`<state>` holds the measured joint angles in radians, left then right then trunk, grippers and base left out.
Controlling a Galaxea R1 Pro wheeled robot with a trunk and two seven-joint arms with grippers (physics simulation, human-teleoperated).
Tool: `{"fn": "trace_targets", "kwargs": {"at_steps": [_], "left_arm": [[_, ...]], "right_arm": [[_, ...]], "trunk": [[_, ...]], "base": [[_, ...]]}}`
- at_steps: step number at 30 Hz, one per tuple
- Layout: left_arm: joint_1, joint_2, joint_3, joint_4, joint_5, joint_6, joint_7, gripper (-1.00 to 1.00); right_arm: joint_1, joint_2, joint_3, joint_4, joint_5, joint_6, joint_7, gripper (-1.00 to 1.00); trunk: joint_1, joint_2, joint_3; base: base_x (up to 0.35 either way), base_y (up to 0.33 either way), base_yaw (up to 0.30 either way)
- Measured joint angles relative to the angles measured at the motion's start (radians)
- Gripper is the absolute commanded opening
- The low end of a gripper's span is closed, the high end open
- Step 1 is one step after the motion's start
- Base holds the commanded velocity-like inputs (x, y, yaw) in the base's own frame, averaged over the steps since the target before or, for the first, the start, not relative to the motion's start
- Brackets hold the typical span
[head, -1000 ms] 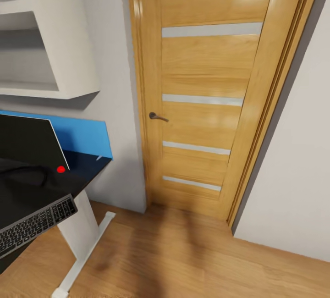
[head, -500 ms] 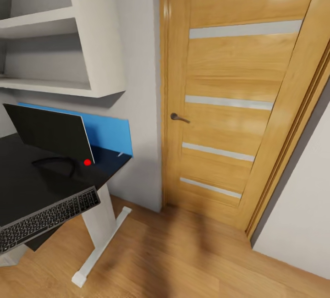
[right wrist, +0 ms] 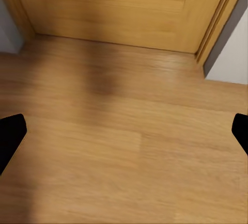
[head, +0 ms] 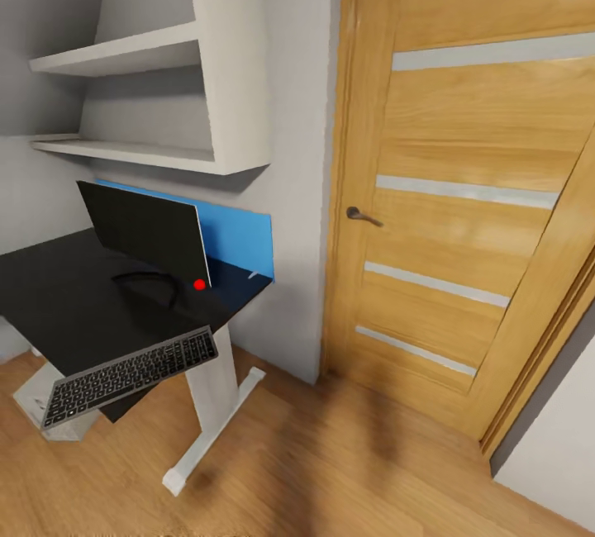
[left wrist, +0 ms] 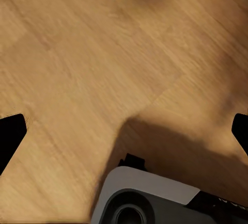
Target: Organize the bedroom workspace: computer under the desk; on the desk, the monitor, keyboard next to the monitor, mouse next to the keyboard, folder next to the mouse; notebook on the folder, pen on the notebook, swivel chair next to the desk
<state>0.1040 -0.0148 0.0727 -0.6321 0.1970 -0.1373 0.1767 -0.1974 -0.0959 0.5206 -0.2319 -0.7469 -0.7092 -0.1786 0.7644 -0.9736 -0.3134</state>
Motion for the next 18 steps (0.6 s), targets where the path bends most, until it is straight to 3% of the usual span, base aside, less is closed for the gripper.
{"fn": "trace_targets", "kwargs": {"at_steps": [18], "left_arm": [[0.000, 0.000, 0.000, 0.000, 0.000, 0.000, 0.001, 1.00]], "right_arm": [[0.000, 0.000, 0.000, 0.000, 0.000, 0.000, 0.000, 1.00]], "trunk": [[0.000, 0.000, 0.007]], "base": [[0.000, 0.000, 0.286]]}}
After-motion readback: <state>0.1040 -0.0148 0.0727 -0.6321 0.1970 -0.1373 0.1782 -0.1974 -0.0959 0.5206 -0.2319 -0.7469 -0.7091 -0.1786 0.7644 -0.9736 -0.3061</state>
